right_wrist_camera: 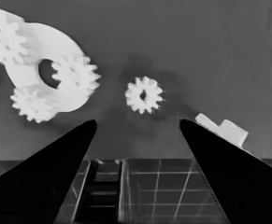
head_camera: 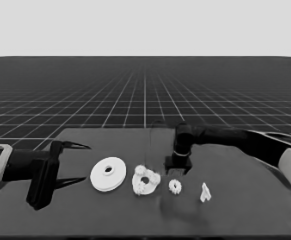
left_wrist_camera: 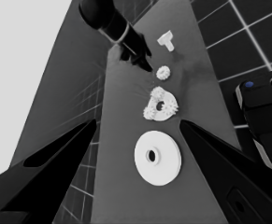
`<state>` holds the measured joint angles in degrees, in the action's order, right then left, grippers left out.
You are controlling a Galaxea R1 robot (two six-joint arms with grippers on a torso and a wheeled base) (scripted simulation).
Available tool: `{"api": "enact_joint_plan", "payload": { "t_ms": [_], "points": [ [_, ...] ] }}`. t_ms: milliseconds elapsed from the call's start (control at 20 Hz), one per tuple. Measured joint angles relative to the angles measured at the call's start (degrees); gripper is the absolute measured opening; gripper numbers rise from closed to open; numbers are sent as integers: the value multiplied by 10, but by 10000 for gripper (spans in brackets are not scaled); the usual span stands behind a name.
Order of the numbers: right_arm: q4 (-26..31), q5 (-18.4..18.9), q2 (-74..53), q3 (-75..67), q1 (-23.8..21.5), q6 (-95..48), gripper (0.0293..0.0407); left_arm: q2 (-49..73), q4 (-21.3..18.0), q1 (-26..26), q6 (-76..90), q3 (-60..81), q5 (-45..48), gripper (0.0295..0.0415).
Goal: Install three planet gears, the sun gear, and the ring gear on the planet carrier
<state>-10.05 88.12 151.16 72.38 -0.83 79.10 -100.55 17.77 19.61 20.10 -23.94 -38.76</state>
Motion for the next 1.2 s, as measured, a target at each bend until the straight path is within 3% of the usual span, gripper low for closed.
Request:
{"api": "enact_joint_plan", "payload": {
  "t_ms": [300,350,450,800,900,950,1200],
  "points": [
    [1,-1,-20,-14,-1,-6,385,0,0,0,0,0,0,385],
    [-50,-14,-15,4,47,-18,385,0,0,0,0,0,0,385],
    [-95,-31,-6,35,99,-35,385,0,0,0,0,0,0,385],
    [-115,-43,1,57,122,-46,385,0,0,0,0,0,0,385],
    [-116,-43,1,57,122,-46,314,0,0,0,0,0,0,385],
    [-116,-43,1,57,122,-46,310,0,0,0,0,0,0,385],
    [-116,-43,1,57,122,-46,310,0,0,0,0,0,0,385]
  ]
}}
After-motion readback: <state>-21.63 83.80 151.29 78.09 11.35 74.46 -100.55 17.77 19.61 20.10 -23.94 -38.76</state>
